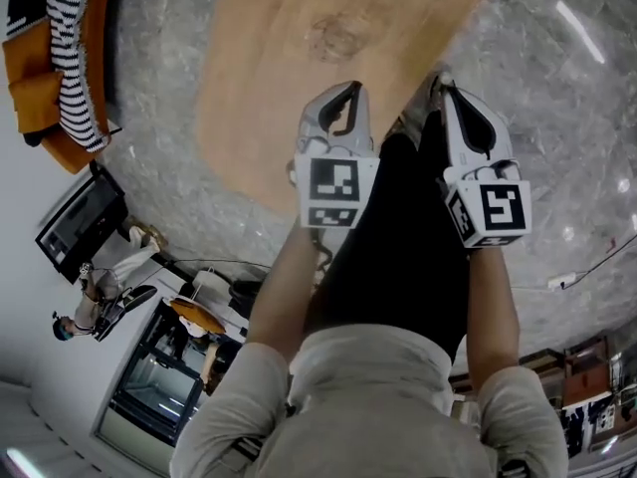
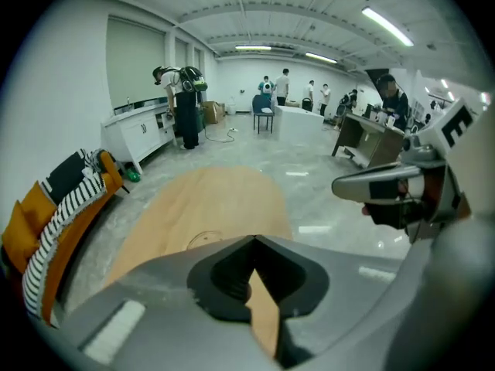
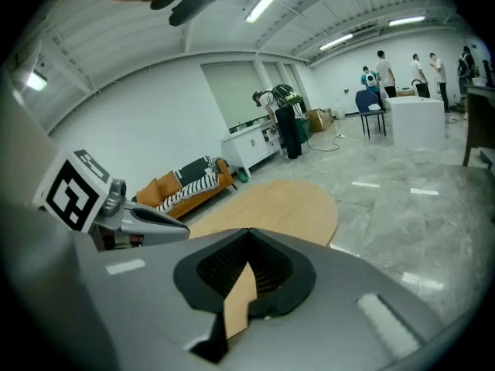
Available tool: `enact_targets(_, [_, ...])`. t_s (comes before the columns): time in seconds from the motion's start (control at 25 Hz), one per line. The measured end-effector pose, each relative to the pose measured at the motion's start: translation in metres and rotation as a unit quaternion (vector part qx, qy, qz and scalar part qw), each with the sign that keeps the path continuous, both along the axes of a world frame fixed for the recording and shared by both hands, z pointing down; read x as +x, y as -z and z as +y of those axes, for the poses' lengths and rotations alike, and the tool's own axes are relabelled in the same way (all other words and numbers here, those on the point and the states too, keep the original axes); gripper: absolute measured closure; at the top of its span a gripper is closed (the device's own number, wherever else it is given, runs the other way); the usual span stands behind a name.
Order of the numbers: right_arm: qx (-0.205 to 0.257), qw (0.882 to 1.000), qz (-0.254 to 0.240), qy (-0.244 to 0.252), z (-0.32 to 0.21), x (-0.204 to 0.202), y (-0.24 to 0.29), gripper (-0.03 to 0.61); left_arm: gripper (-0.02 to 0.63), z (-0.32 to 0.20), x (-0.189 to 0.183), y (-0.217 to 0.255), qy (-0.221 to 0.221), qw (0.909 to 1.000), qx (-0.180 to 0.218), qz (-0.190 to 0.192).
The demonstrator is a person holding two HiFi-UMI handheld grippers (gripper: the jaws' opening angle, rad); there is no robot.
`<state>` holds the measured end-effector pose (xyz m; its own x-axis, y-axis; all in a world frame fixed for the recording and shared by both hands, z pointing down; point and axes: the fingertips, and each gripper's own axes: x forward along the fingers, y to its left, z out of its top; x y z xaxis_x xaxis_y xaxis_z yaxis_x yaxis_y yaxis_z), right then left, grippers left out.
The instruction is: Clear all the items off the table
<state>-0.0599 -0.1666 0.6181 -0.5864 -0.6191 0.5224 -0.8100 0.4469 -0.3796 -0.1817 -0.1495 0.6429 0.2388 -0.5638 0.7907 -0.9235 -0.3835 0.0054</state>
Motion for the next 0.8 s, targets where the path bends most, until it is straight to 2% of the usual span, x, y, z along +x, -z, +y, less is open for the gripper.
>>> enact_targets(0.12, [-0.007, 1.000, -0.003, 0.000, -0.007, 0.002, -0.007, 0.572, 0.592, -0.008, -0.007, -0.018, -0.039, 0.9977, -0.012, -0.055])
enact_targets(0.24, [-0.012, 1.000, -0.005, 0.000, -0.014, 0.004, -0.012, 0.572, 0.592, -0.002, -0.011, -0.043, -0.052, 0.9920, -0.067, -0.093])
enact_targets(0.4, [-0.019, 1.000, -0.006, 0.006, -0.022, 0.002, -0.014, 0.572, 0.592, 0.001, -0.017, -0.068, -0.055, 0.9838, -0.125, -0.116])
enact_targets(0.52, [-0.021, 1.000, -0.009, 0.015, -0.028, 0.007, -0.018, 0.572, 0.578, -0.006, -0.017, -0.084, -0.072, 0.9778, -0.140, -0.138])
enact_targets(0.8, [-0.041, 0.999, -0.005, 0.002, -0.042, 0.033, -0.034, 0.572, 0.560, -0.013, -0.016, -0.106, -0.074, 0.9686, -0.183, -0.152])
